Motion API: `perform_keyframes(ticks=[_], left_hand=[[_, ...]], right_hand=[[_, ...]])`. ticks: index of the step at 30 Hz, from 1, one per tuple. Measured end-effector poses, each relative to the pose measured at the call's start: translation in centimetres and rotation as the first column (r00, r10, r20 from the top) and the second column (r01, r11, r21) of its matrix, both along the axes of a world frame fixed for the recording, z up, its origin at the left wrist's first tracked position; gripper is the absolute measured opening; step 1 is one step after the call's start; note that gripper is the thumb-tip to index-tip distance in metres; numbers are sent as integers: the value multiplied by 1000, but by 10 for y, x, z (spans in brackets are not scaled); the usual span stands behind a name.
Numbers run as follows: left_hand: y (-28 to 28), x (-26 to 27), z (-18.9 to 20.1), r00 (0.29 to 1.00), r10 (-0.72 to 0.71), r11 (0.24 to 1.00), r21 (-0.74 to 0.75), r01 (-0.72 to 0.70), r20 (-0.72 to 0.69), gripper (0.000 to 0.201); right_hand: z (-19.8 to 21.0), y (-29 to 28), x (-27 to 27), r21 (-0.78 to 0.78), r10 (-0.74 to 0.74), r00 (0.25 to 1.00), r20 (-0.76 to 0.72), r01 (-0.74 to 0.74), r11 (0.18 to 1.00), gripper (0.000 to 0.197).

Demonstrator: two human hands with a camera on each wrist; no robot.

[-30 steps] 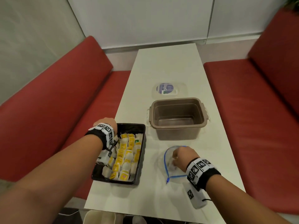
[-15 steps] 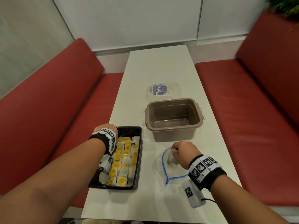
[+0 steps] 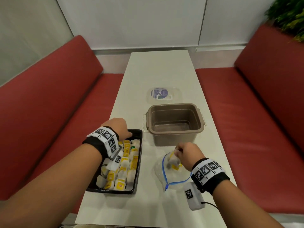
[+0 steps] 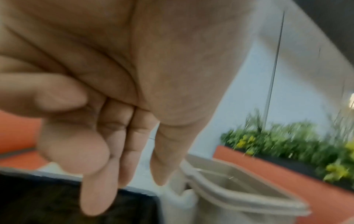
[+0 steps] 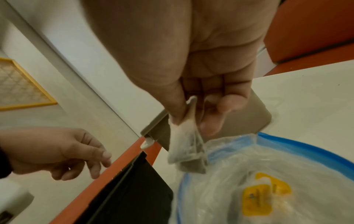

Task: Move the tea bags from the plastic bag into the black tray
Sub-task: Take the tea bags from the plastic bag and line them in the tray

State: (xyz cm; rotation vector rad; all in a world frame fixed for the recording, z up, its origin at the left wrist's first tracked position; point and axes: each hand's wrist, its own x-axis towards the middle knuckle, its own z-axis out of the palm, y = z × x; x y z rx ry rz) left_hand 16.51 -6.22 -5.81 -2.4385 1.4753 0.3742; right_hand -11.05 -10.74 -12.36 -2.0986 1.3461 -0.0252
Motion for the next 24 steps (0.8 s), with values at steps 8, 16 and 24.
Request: perform_keyframes(ticks=[8, 16, 24], left_hand=[[8, -79, -18, 744, -314, 941, -300, 160, -590, 28], [17, -61, -35, 673, -316, 879, -473, -58, -668, 19], [29, -20, -31, 386, -221, 889, -348, -298, -896, 23]], right_hand=[[21, 2, 21, 108, -160, 906, 391, 127, 986, 20], [32, 9, 54, 283, -221, 811, 542, 72, 956, 28], [27, 16, 86, 212, -104, 771, 628, -40, 976, 19]])
